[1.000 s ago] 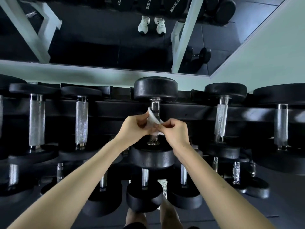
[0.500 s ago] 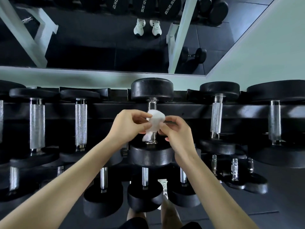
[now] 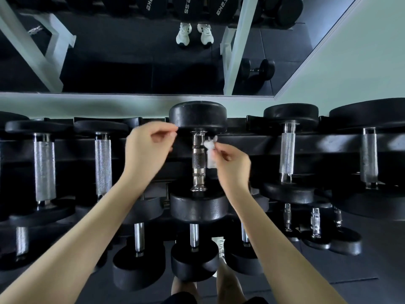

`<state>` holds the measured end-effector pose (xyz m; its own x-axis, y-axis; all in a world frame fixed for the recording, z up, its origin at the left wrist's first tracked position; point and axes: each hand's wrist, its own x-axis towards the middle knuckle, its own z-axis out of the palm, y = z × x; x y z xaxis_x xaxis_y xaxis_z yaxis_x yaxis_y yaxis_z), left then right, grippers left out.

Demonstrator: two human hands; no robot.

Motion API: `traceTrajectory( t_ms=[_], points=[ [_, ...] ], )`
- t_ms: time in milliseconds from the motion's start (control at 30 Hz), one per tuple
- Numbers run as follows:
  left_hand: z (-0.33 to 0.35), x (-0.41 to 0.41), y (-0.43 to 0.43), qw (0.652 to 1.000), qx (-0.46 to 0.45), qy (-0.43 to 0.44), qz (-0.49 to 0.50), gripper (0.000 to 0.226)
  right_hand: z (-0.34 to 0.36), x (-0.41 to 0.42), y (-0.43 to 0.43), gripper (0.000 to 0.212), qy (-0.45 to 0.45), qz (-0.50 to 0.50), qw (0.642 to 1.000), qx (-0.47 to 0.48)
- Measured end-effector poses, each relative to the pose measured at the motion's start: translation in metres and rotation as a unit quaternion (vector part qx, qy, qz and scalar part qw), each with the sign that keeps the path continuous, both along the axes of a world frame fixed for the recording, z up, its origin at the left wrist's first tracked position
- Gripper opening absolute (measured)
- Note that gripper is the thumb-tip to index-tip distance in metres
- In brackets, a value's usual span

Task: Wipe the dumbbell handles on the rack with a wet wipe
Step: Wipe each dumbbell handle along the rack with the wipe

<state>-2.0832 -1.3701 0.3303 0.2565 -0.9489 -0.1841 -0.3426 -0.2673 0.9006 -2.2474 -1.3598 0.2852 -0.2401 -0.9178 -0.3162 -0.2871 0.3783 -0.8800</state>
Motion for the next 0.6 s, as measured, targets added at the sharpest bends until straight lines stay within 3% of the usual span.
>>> traceTrajectory(
  t_ms=[67, 133, 267, 333, 400, 533, 600],
  points=[
    [0.004, 0.000, -0.009, 0.998, -0.020, -0.043, 0.036, 0.011, -0.001, 0.011, -0.002, 0.026, -0.025, 0.028, 0.999, 0.032],
    [0.008, -0.004, -0.021, 0.997, 0.006, -0.067, 0.037, 0.026, -0.003, 0.012, -0.003, 0.031, -0.071, 0.005, 0.995, 0.063],
    [0.004, -0.014, -0.044, 0.994, 0.092, -0.053, 0.005, 0.059, -0.004, 0.014, -0.020, 0.007, -0.223, -0.091, 0.964, 0.110],
    [0.002, -0.018, -0.053, 0.994, 0.106, -0.025, 0.027, 0.059, -0.003, 0.016, -0.033, 0.023, -0.283, -0.108, 0.945, 0.120],
    [0.001, -0.019, -0.057, 0.993, 0.100, -0.030, 0.048, 0.052, -0.001, 0.015, -0.042, 0.024, -0.316, -0.100, 0.935, 0.126],
    [0.000, -0.016, -0.063, 0.993, 0.099, -0.020, 0.062, 0.046, -0.008, 0.010, -0.029, 0.007, -0.232, -0.054, 0.963, 0.124],
    [-0.002, -0.013, -0.065, 0.992, 0.109, -0.001, 0.065, 0.046, -0.011, 0.004, -0.005, 0.011, -0.149, -0.014, 0.983, 0.106]
  ],
)
